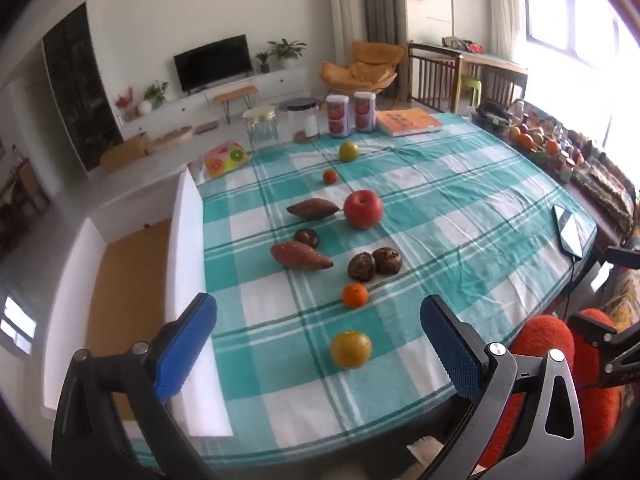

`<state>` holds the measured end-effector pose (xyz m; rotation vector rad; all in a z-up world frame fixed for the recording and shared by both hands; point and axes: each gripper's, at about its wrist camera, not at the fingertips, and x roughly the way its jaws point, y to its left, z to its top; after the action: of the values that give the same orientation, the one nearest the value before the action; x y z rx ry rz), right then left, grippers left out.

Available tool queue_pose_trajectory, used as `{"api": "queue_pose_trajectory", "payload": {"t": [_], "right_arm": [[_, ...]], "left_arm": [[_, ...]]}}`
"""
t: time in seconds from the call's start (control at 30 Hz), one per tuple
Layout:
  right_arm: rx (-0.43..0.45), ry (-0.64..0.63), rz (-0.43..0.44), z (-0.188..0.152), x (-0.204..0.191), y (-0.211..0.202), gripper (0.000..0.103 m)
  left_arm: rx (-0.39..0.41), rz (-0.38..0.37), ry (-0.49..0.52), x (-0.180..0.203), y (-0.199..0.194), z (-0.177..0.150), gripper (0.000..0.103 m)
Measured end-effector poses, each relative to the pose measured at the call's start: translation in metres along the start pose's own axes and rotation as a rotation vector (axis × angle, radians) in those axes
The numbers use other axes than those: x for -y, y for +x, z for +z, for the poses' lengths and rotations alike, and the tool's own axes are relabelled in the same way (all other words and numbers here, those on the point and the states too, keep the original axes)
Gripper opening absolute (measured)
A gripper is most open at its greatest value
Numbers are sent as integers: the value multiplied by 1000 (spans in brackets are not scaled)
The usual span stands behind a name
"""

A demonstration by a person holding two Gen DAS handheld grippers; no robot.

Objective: Organize fruits
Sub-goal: 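Move the left tool toward the yellow grapefruit on the cloth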

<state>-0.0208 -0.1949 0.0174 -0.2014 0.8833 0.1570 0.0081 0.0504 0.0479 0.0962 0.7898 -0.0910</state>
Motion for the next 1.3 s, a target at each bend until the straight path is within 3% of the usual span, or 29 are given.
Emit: {"api": "queue_pose_trajectory", "payload": {"t": [0.13,0.23,0.33,0.43,0.67,1.3], "right_arm": [[133,170,48,-11,-2,43,103],[192,281,35,-22,-2,68,103],[160,249,37,-23,-10,78,103],[176,196,-13,-25,-16,77,103],[184,247,22,-38,-7,84,103],[175,250,24,-43,-4,90,103]], "left_arm": [[-31,-27,-136,10,31,-23,102],[-59,-51,-143,17,54,-31,102],[-2,-10,-81,39,48,-45,102],[33,8,-80,45,49,-44,102],[15,-54,-106,52,60,-50,102],[-9,-47,-109,48,66,-61,102]]}}
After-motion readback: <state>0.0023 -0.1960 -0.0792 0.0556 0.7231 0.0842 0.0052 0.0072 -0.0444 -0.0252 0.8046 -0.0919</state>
